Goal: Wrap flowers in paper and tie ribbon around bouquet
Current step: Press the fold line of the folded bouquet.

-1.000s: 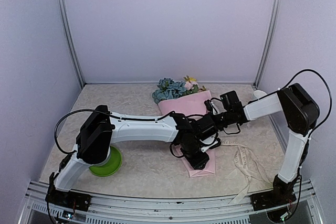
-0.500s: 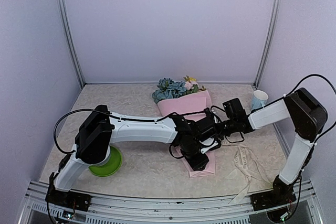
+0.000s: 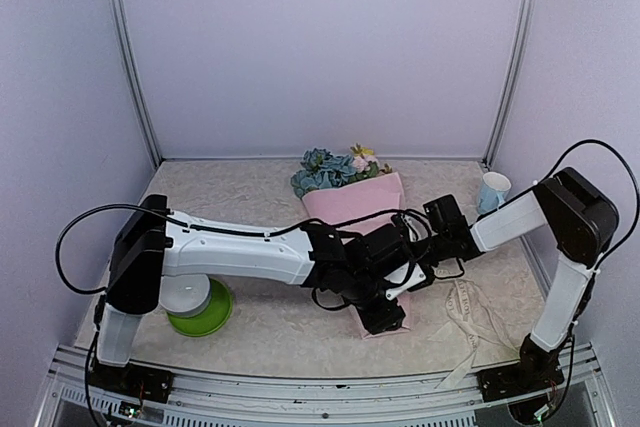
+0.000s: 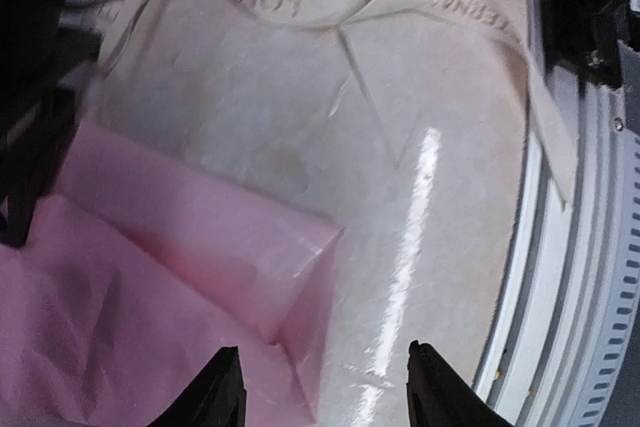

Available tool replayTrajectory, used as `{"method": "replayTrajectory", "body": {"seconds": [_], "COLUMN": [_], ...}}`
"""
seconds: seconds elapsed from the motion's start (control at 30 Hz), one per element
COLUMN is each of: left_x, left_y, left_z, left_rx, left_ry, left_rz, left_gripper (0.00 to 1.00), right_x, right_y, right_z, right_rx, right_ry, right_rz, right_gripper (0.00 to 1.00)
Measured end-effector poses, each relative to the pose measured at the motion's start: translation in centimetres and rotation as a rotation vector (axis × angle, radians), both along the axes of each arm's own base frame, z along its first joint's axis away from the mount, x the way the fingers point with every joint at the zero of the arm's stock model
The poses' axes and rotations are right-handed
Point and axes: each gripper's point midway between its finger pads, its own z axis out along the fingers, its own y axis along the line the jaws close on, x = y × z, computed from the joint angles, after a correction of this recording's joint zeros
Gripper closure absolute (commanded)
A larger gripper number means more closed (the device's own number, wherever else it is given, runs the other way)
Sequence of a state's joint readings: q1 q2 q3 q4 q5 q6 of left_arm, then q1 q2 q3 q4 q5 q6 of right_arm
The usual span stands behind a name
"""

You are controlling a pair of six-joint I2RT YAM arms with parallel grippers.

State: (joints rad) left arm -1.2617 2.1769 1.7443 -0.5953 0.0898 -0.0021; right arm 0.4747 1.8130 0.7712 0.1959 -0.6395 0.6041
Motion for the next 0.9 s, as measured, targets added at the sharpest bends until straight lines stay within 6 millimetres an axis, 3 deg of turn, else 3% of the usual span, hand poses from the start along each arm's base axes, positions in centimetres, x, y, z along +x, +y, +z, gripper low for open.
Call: {"method": "replayTrajectory", "body": {"seconds": [0.17,0.3,0.5,0.9], "left_x": [-3.1,-3.1,-0.8,-0.7], "left_y": [-4.0,-5.6,-3.9,-2.7], "left_z": [2.5,0.7,-4.8,-5.0], "left_rx": [-0.072,-0.037,0.153,0.179], "left_ry": [-0.099,-0.146,-0.188,-0.173], "left_rz": [-0.122,-0.156,-0.108,-0.092], "left_gripper": [0.35,0.27,0.26,0.32], "right_x": [0.1,0.3,0.3,-0.1], "right_y": [0.3,0.4,0.4,1.0], "right_z": [-0.2,-0.3,-0.2,-0.2], "right_rx": [0.012,0.013,0.004,-0.023], "right_ry": [-0.003,-0.008,-0.032,-0.078], "right_rz": [0.008,0.019,0.039,0.074], "right_gripper": [1.00,1.00,1.00,1.00]}}
